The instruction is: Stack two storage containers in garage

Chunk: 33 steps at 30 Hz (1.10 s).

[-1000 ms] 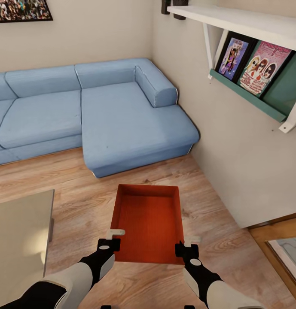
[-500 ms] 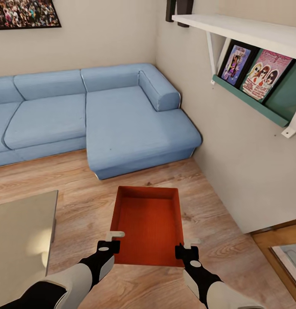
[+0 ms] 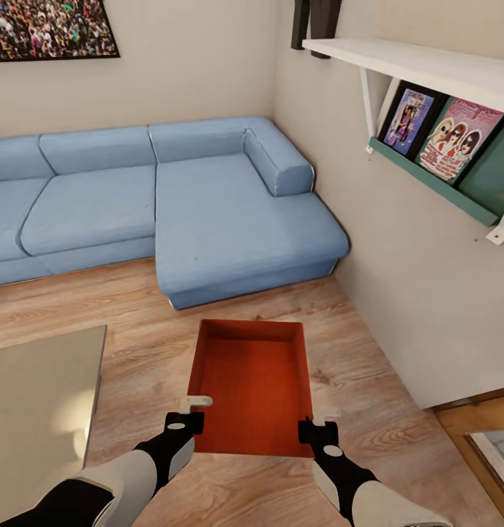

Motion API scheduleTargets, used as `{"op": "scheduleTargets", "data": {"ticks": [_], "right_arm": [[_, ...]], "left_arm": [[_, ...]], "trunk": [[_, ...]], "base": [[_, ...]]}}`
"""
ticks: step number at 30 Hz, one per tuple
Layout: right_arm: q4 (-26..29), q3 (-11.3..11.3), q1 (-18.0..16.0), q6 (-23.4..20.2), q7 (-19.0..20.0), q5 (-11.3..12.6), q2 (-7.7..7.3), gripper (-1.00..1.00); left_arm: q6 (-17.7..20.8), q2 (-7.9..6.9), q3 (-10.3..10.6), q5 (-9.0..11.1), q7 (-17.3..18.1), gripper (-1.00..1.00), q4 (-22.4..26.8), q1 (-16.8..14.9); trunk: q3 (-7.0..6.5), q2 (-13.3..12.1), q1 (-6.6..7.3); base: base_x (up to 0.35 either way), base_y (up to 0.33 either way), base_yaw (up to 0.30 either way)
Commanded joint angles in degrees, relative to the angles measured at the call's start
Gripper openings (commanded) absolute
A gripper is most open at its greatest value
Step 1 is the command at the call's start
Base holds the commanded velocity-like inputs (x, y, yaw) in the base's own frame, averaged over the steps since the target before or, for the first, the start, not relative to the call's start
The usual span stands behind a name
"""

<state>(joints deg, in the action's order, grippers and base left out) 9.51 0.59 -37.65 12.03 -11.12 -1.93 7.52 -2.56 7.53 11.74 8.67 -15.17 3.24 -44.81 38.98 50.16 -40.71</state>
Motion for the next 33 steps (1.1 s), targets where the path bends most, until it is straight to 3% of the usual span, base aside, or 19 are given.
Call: {"op": "scheduleTargets", "data": {"ticks": [1,33], "right_arm": [[0.60,-1.82,-0.17,0.45,-0.04,-0.97,0.03,-1.00],[0.58,-1.82,-0.23,0.62,-0.04,-0.97,0.03,-1.00]], "left_arm": [[-0.26,-0.06,-1.28,0.91,-1.93,-1.00,-0.23,-0.01],[-0.27,-0.04,-1.28,0.82,-1.97,-1.00,-0.95,-0.01]], "trunk": [[-0.05,0.04,-0.01],[-3.00,0.04,-0.01]], "base": [[0.000,0.000,0.084],[0.000,0.000,0.085]]}}
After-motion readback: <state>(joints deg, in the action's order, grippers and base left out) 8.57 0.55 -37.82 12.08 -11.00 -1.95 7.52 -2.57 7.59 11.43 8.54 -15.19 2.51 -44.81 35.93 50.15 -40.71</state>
